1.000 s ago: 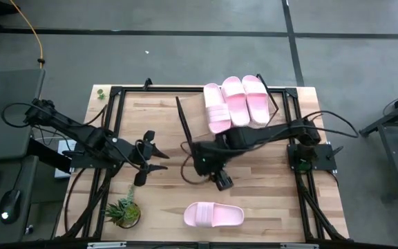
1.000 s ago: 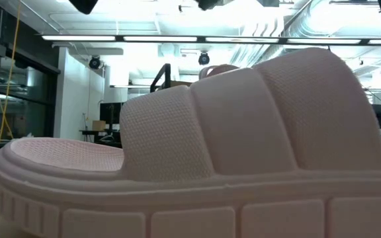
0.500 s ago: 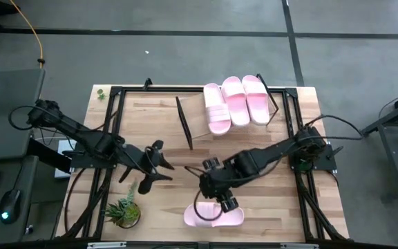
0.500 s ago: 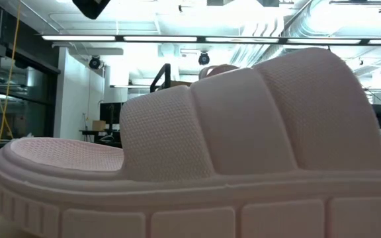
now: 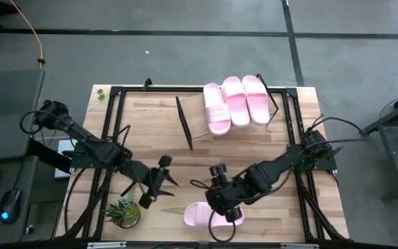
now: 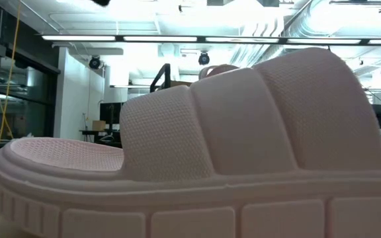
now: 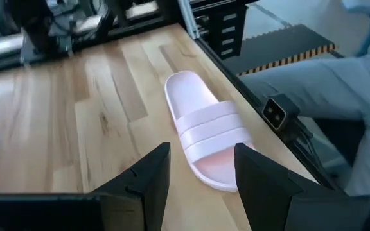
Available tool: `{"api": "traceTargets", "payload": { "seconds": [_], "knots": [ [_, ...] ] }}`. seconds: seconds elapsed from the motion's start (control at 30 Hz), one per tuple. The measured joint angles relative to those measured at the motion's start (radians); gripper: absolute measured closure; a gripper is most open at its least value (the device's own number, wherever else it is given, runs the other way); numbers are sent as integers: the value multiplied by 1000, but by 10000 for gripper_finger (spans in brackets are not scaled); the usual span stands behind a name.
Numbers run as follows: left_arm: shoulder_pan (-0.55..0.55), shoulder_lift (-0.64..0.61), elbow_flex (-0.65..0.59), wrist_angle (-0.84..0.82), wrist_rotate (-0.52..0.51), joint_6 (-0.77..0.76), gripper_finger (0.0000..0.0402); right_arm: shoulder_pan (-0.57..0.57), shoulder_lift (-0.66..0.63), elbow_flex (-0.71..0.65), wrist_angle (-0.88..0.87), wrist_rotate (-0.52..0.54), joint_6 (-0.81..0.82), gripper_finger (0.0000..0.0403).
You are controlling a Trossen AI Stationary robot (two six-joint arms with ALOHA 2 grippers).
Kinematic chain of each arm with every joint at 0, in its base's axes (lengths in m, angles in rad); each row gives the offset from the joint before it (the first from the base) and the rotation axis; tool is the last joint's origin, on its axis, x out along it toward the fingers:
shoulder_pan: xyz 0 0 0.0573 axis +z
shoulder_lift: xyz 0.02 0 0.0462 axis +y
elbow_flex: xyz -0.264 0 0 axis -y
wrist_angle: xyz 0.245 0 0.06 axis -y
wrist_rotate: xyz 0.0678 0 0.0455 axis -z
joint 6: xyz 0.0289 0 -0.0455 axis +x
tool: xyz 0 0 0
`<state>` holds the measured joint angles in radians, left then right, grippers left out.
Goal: Pick and place slides into the shelf
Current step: Put the pink slide on the shelf
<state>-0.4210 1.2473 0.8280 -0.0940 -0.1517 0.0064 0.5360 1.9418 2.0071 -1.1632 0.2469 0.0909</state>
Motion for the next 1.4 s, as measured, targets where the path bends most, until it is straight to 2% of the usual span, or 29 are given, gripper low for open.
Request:
{"api": "traceTargets", "payload": {
  "seconds": [0.17, 0.37, 0.6, 0.77, 0.9, 1.0, 1.1, 1.2, 1.27, 1.4],
  "knots": [
    [-93, 17, 0, -6, -118, 77, 245, 25, -51, 0, -13, 115, 34, 219],
    [-138, 65, 1, -7, -242, 161, 245, 43, -129, 0, -67, 305, 126, 219],
    [-135, 150, 1, 9, -312, 213, 245, 67, -174, 0, -161, 529, 243, 219],
    [-136, 179, 0, 69, -325, 271, 245, 94, -175, -2, -289, 602, 343, 219],
    [-136, 179, 0, 104, -315, 277, 245, 126, -200, -89, -321, 706, 361, 219],
    [-137, 179, 0, 103, -313, 274, 245, 129, -265, -185, -312, 702, 361, 219],
    [-136, 179, 0, 102, -312, 274, 245, 126, -374, -312, -241, 686, 363, 219],
    [-136, 179, 0, 102, -313, 274, 245, 127, -522, -481, -53, 631, 290, 219],
    [-136, 179, 0, 102, -313, 275, 245, 127, -635, -618, 148, 583, 200, 219],
    [-136, 179, 0, 102, -313, 274, 245, 127, -852, -927, 608, 421, -5, 219]
  ]
}}
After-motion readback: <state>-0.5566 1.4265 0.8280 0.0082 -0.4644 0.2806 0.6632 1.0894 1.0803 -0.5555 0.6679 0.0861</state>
